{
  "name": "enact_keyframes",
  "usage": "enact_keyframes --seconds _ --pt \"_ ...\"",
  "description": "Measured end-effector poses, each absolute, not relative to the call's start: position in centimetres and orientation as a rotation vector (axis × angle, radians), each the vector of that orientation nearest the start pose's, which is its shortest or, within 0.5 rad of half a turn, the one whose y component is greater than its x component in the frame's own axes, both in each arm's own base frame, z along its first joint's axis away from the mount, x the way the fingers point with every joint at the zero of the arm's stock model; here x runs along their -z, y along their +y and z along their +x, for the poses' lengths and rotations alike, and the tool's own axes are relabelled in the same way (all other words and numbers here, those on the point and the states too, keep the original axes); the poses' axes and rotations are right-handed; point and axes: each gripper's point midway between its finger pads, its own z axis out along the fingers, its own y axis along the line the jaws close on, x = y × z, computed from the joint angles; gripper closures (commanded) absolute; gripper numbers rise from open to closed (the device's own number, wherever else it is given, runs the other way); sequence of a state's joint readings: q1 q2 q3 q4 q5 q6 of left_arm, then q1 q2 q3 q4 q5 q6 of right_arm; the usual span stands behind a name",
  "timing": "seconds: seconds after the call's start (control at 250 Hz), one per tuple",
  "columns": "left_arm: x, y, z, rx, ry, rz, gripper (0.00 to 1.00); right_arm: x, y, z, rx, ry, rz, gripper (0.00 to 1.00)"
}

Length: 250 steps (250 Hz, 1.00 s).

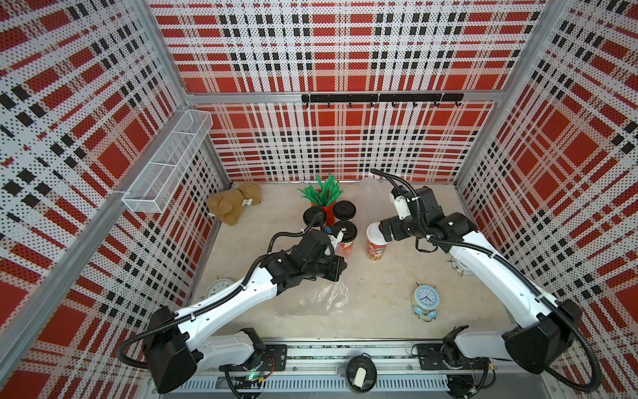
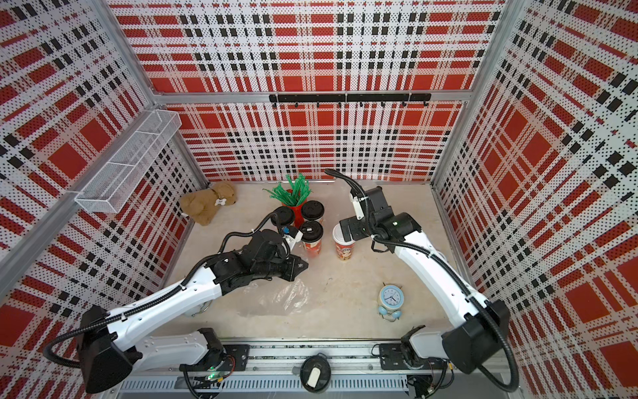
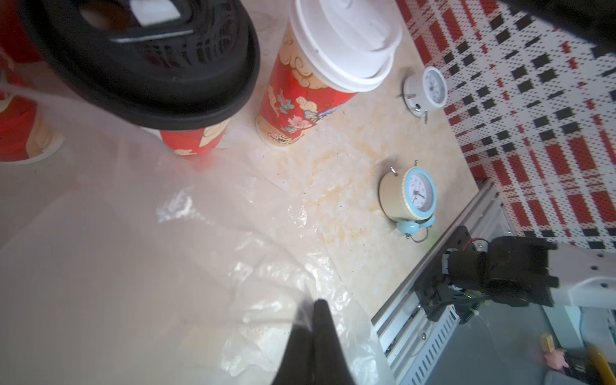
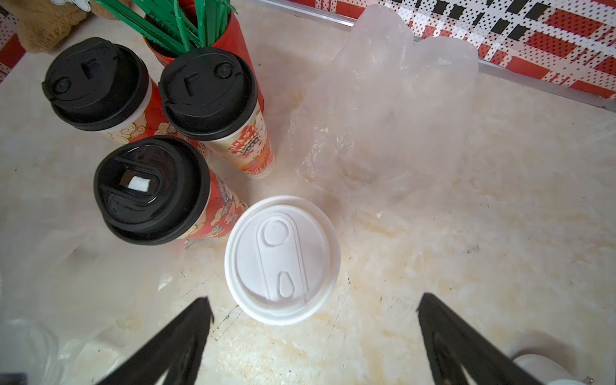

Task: Pack milk tea into plastic carrier bags
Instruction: Adjust the plastic carrier bag at the center of the board, then pick up the milk tea cup at the center of the board.

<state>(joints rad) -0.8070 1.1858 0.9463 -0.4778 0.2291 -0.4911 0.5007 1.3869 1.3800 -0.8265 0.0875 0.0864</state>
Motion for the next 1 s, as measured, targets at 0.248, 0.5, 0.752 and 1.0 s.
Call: enact_keyframes --seconds 0.248,0.5,0.752,1.0 --pt "-19.8 -27.7 21.2 0.995 2.374 0.517 1.0 -24.0 18.0 35.3 -0.136 2.433 -0.525 0.0" --pt "-21.2 -26.8 21.3 1.074 2.305 0.483 1.0 -22.9 19.1 34.5 -0.121 2.489 -0.619 0.0" --pt "-21.1 -26.3 21.5 1.141 2.281 0.437 1.0 -21.9 19.6 34.5 -0.107 2.528 -0.663 0.0" --pt "-21.0 -26.3 21.3 1.161 2.28 0.426 1.0 -20.4 19.8 34.9 -0.09 2.568 -0.679 0.04"
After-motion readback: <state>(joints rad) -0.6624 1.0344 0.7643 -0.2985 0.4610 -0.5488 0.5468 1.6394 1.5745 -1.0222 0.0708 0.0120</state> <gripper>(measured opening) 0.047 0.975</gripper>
